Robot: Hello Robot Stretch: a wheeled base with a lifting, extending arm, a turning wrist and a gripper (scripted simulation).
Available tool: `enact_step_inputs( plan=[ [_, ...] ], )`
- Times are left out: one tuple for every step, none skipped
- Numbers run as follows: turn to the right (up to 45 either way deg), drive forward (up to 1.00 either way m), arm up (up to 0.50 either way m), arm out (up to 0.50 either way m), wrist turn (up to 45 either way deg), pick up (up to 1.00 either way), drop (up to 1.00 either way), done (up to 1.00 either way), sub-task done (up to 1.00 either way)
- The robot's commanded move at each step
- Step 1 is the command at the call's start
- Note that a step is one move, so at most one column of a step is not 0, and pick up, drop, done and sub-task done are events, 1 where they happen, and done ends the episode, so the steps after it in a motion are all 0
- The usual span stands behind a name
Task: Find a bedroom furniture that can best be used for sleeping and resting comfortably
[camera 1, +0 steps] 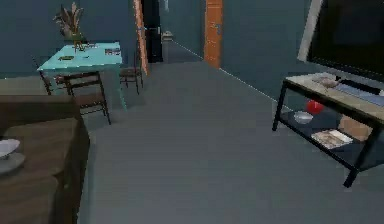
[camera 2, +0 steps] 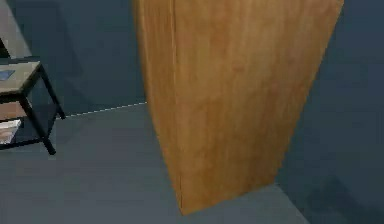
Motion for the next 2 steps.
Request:
enact_step_inputs(
  plan=[
    [0.0,1.0,0.0,0.0,0.0,0.0,0.0,0.0,0.0],
    [0.0,1.0,0.0,0.0,0.0,0.0,0.0,0.0,0.0]
  ],
)
